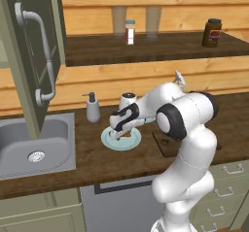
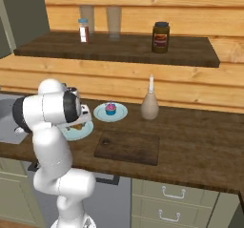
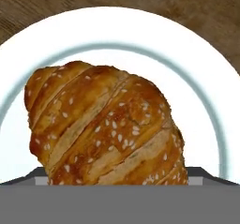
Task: From the different types of pastries on the counter, select a croissant and place it on the cutting board. Then retrieve a jar of jam from the cabinet and place it alongside the croissant on the cutting board.
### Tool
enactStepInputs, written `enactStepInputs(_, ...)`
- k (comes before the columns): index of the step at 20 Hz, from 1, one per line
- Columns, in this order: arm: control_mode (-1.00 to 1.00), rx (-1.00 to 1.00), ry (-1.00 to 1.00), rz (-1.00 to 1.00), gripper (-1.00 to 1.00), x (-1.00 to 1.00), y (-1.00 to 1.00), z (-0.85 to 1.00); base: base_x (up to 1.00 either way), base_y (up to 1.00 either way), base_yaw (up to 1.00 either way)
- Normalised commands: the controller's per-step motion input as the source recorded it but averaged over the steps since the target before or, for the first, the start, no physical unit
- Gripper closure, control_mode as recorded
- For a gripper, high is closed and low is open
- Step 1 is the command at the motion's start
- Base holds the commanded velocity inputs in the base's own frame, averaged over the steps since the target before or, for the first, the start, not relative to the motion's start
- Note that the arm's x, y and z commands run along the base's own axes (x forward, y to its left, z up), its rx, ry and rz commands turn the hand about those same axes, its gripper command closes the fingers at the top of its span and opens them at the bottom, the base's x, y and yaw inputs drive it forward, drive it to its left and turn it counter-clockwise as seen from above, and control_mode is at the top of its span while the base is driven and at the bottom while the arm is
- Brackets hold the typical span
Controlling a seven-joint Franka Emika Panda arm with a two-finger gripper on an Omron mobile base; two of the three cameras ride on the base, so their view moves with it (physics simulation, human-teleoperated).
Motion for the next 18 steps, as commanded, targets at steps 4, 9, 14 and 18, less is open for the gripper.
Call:
enactStepInputs(4, -1.0, 0.07, -0.11, -0.04, 1.0, -0.79, -0.94, 0.99, 0.0, 0.0, 0.0)
enactStepInputs(9, -1.0, 0.04, 0.0, -0.15, 1.0, -0.72, -0.98, 0.73, 0.0, 0.0, 0.0)
enactStepInputs(14, -1.0, 0.0, 0.11, -0.22, 1.0, -0.08, -1.0, 0.17, 0.0, 0.0, 0.0)
enactStepInputs(18, -1.0, 0.0, 0.25, -0.16, 1.0, 0.52, -1.0, 0.0, 0.0, 0.0, 0.0)
